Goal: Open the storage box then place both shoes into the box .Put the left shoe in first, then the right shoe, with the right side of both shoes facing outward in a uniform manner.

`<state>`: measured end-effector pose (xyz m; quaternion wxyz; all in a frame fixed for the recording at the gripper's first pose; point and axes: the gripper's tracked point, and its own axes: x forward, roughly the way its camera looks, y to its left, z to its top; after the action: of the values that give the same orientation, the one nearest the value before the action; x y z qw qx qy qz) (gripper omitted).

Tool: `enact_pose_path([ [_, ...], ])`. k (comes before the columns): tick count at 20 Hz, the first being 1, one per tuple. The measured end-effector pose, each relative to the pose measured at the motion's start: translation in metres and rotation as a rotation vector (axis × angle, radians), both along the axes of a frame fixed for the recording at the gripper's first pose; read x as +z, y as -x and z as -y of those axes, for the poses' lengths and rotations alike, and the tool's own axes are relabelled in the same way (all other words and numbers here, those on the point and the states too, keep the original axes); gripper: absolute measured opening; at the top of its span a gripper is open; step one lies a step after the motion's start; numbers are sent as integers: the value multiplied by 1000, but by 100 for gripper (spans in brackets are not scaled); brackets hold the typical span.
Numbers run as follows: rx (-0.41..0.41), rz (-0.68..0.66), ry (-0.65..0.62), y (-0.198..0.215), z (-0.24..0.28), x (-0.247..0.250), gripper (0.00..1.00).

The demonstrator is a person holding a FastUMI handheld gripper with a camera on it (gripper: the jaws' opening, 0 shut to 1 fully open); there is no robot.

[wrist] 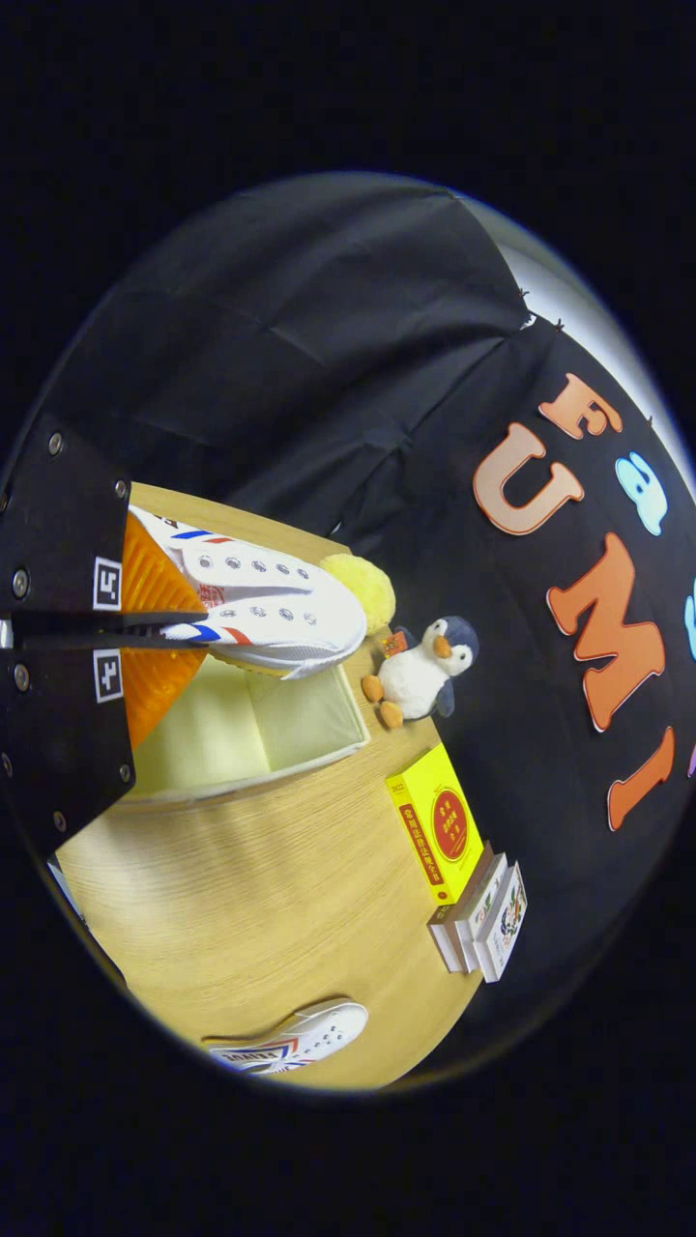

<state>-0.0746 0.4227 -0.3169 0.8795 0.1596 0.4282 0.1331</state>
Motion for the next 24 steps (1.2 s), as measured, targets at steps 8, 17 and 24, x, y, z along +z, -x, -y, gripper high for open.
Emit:
enact_pose_path([
  [8, 2, -140, 75, 21, -26, -60, 3],
  [17, 107, -31, 22, 15, -22, -3, 97],
  [24, 54, 155, 56, -15, 51, 64, 98],
])
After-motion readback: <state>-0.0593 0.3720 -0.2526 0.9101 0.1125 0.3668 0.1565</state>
